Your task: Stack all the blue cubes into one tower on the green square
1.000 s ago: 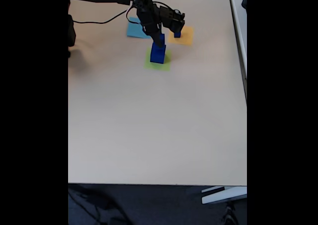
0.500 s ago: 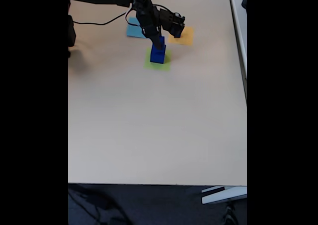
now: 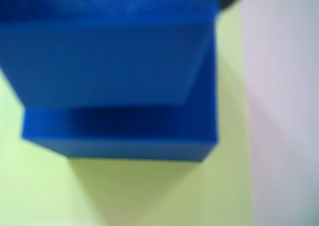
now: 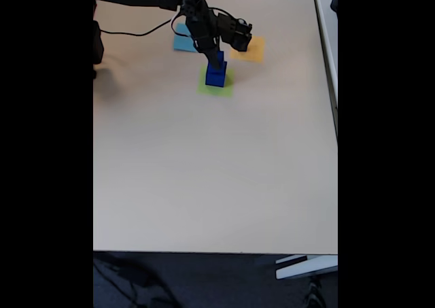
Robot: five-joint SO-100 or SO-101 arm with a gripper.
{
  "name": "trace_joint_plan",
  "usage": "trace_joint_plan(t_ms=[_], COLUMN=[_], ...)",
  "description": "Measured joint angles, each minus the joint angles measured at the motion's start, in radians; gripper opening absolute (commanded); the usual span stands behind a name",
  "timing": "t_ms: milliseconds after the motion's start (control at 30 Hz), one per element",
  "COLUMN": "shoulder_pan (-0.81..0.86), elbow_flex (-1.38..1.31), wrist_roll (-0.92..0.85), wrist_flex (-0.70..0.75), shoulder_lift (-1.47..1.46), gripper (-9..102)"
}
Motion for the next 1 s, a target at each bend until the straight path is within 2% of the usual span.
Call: trace_joint_plan(t_ms=[1000], shoulder_pan=[-0.002], elbow_flex=[0.018], wrist_roll=[-0.002], wrist_flex=[-0.026], shoulder_lift=[0.000], gripper=[6])
